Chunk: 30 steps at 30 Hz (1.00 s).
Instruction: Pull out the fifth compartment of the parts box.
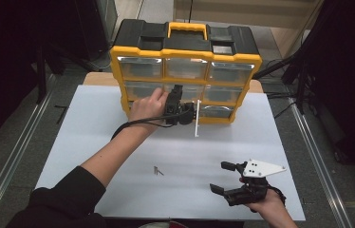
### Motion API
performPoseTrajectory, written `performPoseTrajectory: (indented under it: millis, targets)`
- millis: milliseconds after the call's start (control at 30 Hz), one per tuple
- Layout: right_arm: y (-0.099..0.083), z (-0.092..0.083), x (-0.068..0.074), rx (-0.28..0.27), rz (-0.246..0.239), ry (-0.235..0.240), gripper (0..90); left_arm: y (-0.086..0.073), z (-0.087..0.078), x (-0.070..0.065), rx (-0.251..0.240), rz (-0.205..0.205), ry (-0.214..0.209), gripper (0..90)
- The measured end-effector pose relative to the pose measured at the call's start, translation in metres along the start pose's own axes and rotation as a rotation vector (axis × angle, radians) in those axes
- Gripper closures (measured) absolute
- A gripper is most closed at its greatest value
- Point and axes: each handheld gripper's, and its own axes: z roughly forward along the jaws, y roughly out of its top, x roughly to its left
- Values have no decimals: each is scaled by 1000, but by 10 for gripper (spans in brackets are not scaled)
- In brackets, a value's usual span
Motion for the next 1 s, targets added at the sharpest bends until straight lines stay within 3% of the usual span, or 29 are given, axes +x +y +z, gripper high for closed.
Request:
performPoseTrajectory:
  millis: [300, 1000]
  targets:
    - [0, 0, 0, 3, 5, 4, 145, 0, -5, 0, -3, -2, -14, 764]
    - [0, 0, 0, 5, 1, 4, 146, -1, -11, -5, -16, 6, 5, 763]
